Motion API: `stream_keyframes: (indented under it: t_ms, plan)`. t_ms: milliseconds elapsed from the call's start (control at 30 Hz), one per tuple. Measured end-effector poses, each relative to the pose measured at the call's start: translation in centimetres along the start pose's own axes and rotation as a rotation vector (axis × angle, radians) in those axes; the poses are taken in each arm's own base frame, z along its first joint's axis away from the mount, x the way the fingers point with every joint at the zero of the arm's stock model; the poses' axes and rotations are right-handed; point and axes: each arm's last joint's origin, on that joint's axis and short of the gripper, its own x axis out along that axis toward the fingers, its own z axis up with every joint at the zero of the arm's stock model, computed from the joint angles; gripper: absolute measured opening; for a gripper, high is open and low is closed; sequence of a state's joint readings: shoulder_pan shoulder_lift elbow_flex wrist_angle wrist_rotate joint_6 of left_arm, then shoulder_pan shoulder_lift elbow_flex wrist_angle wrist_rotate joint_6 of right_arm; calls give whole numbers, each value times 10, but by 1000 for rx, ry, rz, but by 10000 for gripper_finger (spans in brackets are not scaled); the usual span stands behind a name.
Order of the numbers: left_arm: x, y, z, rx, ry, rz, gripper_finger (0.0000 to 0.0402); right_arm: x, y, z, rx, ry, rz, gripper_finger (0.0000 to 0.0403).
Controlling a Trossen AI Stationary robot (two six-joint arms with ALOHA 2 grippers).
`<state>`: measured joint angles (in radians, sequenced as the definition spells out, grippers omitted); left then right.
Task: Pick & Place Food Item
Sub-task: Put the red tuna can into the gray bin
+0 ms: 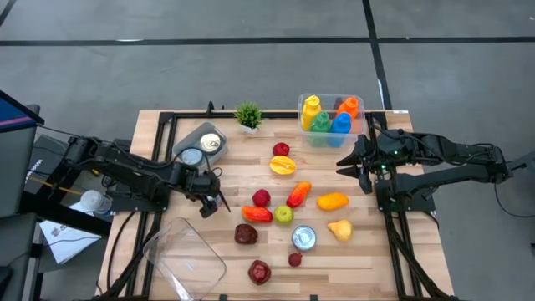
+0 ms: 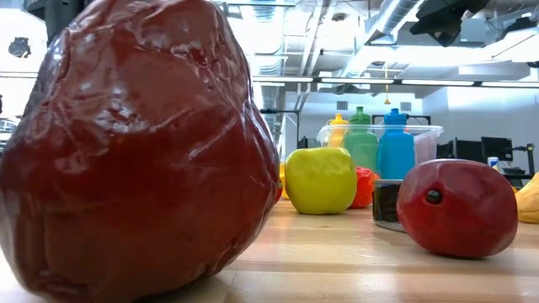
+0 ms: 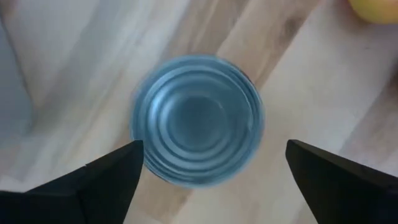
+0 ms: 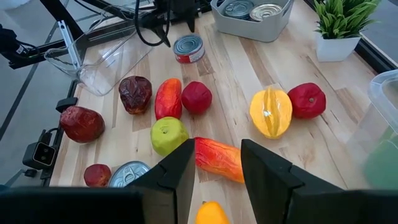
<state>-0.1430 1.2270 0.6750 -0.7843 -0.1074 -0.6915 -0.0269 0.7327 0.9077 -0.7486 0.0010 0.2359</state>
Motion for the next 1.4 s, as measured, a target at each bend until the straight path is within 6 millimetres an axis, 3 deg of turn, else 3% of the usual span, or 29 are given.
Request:
stream_keyframes:
  t_ms: [300, 600, 900, 1033, 1400]
  plan:
    - [7, 11, 9, 38, -62, 29, 389, 0, 0, 0, 0, 0, 0, 122]
    - [27, 20, 0, 5, -65, -26, 391, 0, 0, 0, 0, 0, 0, 122]
    - [29, 23, 1, -43, -43, -61, 379, 0, 0, 0, -3, 0, 0, 122]
    - [30, 27, 2, -123, -4, -97, 318, 0, 0, 0, -7, 0, 0, 122]
    - [30, 25, 3, -104, 4, -129, 76, 0, 0, 0, -8, 0, 0, 122]
